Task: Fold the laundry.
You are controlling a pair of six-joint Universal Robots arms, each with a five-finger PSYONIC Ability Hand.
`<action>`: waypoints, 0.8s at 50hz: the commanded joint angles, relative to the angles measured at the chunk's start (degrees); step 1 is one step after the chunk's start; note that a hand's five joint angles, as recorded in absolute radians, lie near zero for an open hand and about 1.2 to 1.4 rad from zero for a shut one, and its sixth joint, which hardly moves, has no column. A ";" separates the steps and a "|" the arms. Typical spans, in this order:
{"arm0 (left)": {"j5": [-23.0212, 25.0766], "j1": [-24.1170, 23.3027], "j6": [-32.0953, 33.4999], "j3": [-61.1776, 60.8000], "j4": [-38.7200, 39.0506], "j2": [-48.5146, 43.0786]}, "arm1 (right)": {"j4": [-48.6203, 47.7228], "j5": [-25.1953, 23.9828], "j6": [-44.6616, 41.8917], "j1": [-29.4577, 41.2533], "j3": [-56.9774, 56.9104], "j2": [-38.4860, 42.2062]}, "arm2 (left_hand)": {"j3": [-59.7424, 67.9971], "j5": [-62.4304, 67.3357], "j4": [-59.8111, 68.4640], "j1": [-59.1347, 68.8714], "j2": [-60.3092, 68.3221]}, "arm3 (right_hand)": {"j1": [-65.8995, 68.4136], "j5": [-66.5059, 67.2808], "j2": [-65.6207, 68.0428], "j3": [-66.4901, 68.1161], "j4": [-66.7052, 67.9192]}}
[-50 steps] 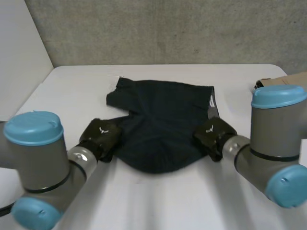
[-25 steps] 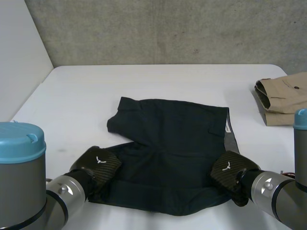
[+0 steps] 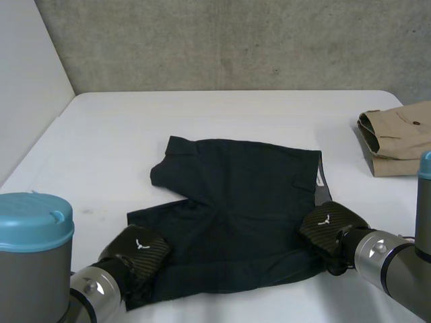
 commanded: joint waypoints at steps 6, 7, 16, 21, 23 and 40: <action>-1.71 0.79 0.86 14.22 16.98 -10.23 | -4.80 0.85 2.37 0.54 -8.96 4.90 | 22.55 22.88 22.53 19.48 21.63 | 23.19 12.65 12.35 11.39 11.65; -1.88 0.79 1.38 17.63 19.43 -12.76 | -5.07 0.94 2.99 0.62 -10.20 5.52 | 22.55 22.88 22.53 19.48 21.63 | 23.19 12.65 12.35 11.39 11.65; -1.79 1.93 10.96 39.62 25.87 -31.32 | -7.01 7.70 6.95 0.89 -31.20 19.49 | 22.55 22.88 22.53 19.48 21.63 | 23.19 12.65 12.35 11.39 11.65; -1.79 2.72 15.36 49.99 29.03 -39.67 | -11.30 15.25 5.81 1.85 -46.55 31.15 | 22.55 22.88 22.53 19.48 21.63 | 23.19 12.65 12.35 11.39 11.65; -1.88 2.81 15.80 53.95 31.57 -42.92 | -12.72 16.67 5.37 2.20 -51.05 34.69 | 22.55 22.88 22.53 19.48 21.63 | 23.19 12.65 12.35 11.39 11.65; 1.98 3.25 15.27 55.20 47.13 -49.00 | -14.30 23.08 1.50 5.37 -73.50 49.83 | -47.45 -47.12 -47.47 -50.52 -48.37 | -46.81 -57.35 -57.65 -58.61 -58.35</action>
